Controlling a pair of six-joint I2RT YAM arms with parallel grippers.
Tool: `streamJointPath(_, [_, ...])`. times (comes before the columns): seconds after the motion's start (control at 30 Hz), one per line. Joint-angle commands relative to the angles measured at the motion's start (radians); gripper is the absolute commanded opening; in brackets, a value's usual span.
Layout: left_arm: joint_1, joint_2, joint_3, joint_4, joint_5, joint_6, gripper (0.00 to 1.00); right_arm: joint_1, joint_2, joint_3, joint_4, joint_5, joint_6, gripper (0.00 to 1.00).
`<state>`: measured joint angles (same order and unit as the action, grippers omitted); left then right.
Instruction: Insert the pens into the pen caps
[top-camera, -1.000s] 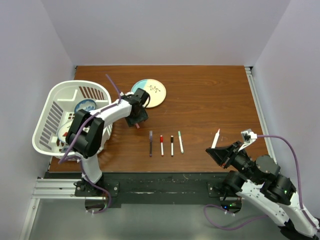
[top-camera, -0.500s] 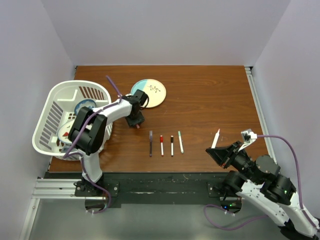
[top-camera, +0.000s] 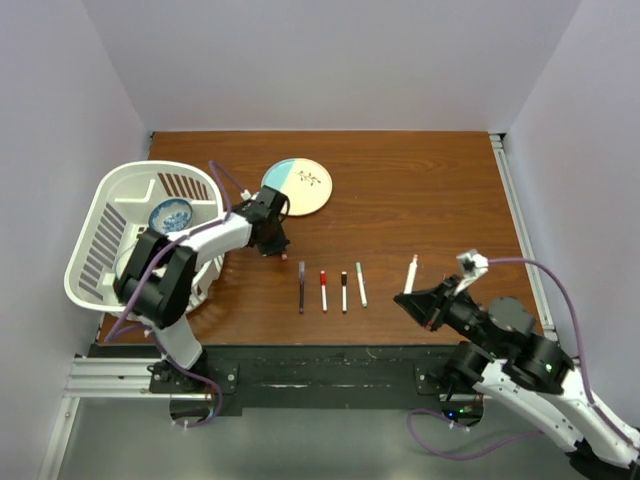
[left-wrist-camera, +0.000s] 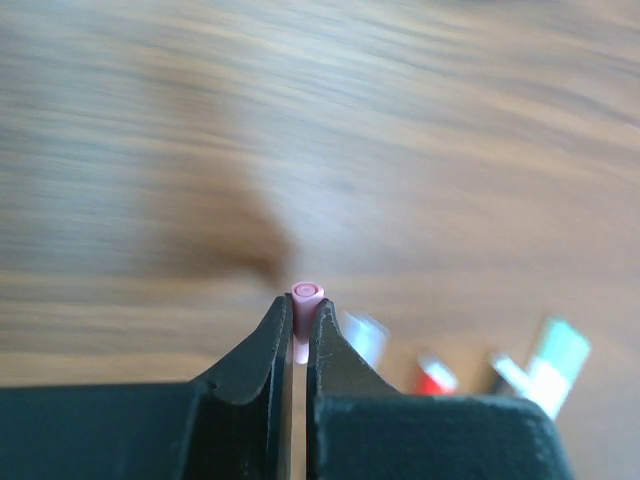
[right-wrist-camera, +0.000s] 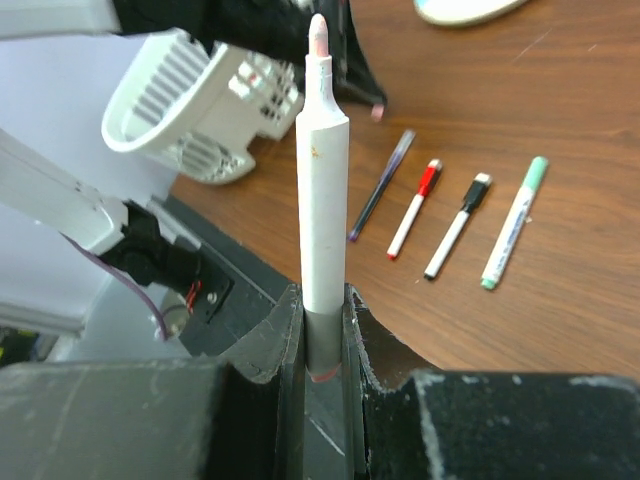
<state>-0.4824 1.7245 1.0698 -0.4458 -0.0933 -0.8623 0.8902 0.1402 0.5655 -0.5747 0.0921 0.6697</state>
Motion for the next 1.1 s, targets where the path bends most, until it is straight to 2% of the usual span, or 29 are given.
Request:
streamJointPath(0.0, [-0.018,-0.250,-0.086,0.316,0.246,0.123,0.00,0.003,0.169,-0.012,0.211,-0.115,-0.018,0.00])
streamJointPath(0.07, [-0.022,-0.316,-0.126,0.395,0.338,0.124,0.00,0.003,0.217,-0.027,0.304,-0.173,-0.025,0.00])
streamJointPath(0.17, [-0.042,-0.471,-0.208,0.637,0.446,0.120,0.00,0.004,0.297,-0.068,0.462,-0.241,-0.024,0.00])
streamJointPath(0.27, [-0.058,-0.557,-0.277,0.784,0.551,0.100,0.00,0.004,0.392,-0.113,0.645,-0.327,-0.009,0.00])
streamJointPath(0.4, [-0.067,-0.624,-0.350,0.918,0.645,0.059,0.00,0.004,0.556,-0.141,0.899,-0.448,0.022,0.00])
streamJointPath(0.5, [-0.071,-0.667,-0.395,1.002,0.696,0.036,0.00,0.007,0.677,-0.138,1.019,-0.479,0.037,0.00])
streamJointPath(0.6, [-0.073,-0.704,-0.428,1.049,0.727,0.026,0.00,0.015,0.746,-0.138,1.097,-0.473,0.045,0.00])
streamJointPath(0.77, [-0.073,-0.756,-0.475,1.093,0.728,0.011,0.00,0.023,0.800,-0.125,1.138,-0.450,0.044,0.00])
streamJointPath(1.07, [-0.073,-0.729,-0.505,1.182,0.741,-0.055,0.00,0.044,0.839,-0.090,1.142,-0.448,0.045,0.00])
